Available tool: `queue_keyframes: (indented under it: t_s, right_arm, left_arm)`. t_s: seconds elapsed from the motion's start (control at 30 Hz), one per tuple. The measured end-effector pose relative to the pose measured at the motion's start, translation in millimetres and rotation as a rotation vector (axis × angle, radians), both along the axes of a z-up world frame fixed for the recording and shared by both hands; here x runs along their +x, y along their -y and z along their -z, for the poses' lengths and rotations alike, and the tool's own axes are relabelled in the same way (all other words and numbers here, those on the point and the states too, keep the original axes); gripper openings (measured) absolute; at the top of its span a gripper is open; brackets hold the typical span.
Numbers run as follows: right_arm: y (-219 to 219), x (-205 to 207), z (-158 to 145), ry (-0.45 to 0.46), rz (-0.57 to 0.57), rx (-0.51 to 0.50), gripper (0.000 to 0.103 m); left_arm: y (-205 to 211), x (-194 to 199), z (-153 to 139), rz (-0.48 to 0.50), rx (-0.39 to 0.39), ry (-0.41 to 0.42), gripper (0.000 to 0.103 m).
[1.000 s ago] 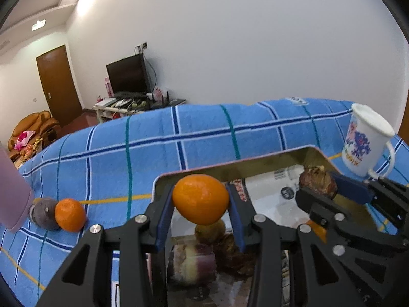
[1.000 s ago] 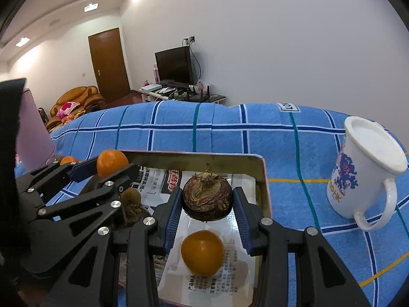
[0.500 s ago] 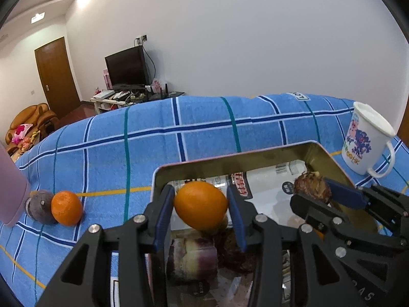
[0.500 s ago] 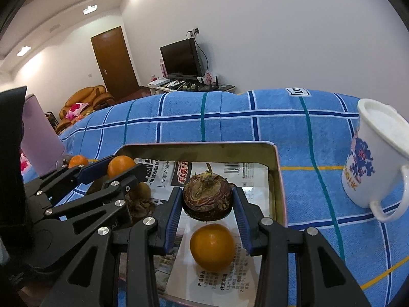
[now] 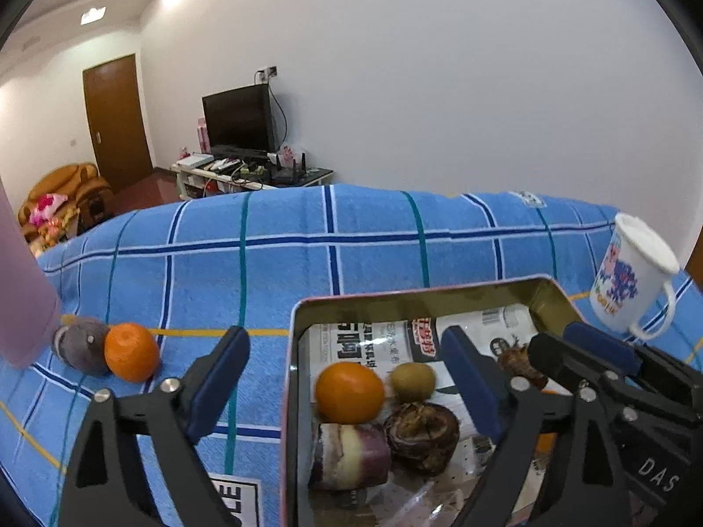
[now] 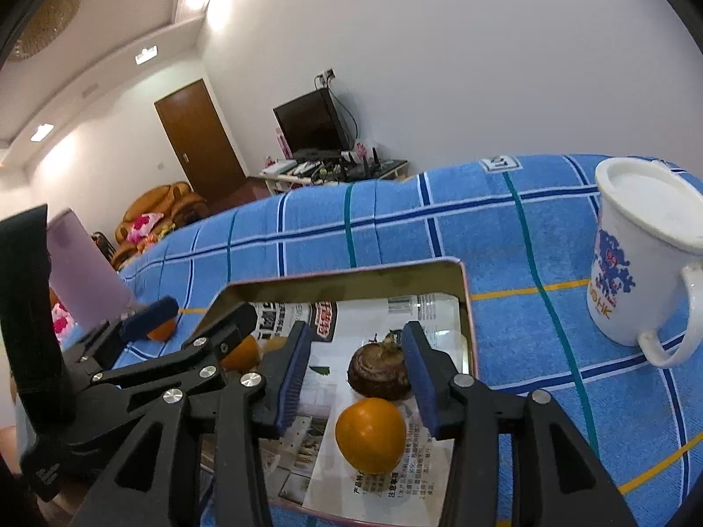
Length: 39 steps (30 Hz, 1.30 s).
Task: Organize fruits
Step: 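Carry mangosteen and orange over the tin tray and release both, then move both open tools back over the remaining fruits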
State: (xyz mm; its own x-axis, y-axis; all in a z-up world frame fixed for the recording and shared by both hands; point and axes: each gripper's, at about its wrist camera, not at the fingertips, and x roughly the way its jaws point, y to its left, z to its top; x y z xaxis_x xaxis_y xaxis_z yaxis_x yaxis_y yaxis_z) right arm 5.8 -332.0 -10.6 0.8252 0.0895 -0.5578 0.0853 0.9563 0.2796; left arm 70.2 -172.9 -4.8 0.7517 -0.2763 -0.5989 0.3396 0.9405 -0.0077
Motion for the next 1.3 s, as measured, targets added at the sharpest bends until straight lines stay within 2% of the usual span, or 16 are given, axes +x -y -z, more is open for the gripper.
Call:
queue_keyframes:
  t_s: [0.07,0.1,0.17,0.2,0.27,0.47,0.63,0.77,0.93,1.1,1.3]
  right_arm:
    - [1.7,-5.8,-5.5,0.04,0.017,0.008,0.057]
    - [2.7,-8.5,-8.1,0.062,0.027,0.012,0.067]
    - [5.5,-16.7,-13.9,0.126,0.06,0.019,0.082]
    - [6.7,-21.9,-16.8,0.168,0.082,0.022,0.084]
    - [6.3,-31.3,-20.9,0.236,0.137,0.003,0.084]
    - [1.5,-33.5,-25.5,0.257,0.167,-0.062,0.085]
    - [1.8,-41.4,-27.8,0.292,0.212,-0.078,0.085]
    - [-1.8,-45.7,-26.9,0.299,0.21,-0.096,0.084]
    - [-5.1,-48.9,-25.2,0.302,0.219,-0.113,0.084]
    - [-10.8,-55.6,-24.8,0.311,0.244,-0.112,0.084]
    - [-14.0,-54.3,-20.4,0.266,0.27,-0.064,0.084]
  left_arm:
    - [-2.3,-1.5,-2.9,-0.015,-0.009,0.018,0.101]
    - [-3.8,-3.8,-5.6,-0.034,-0.007,0.042,0.103]
    - [-5.7,-7.7,-9.9,-0.043,-0.009,0.082,0.103]
    - [-6.3,-9.6,-11.4,-0.043,-0.01,0.095,0.103]
    - [-7.0,-11.4,-12.9,-0.049,-0.008,0.11,0.103]
    - [-12.8,-16.5,-13.3,-0.092,0.038,0.162,0.103]
    - [-32.9,-19.4,-16.3,-0.159,0.008,0.19,0.103]
    - [-46.2,-18.0,-11.0,-0.16,0.04,0.167,0.103]
    - [-71.8,-21.3,-13.3,-0.169,0.121,0.222,0.103]
    - [-103.1,-18.2,-13.7,-0.192,0.138,0.246,0.103]
    - [-127.5,-15.3,-9.8,-0.207,0.143,0.261,0.103]
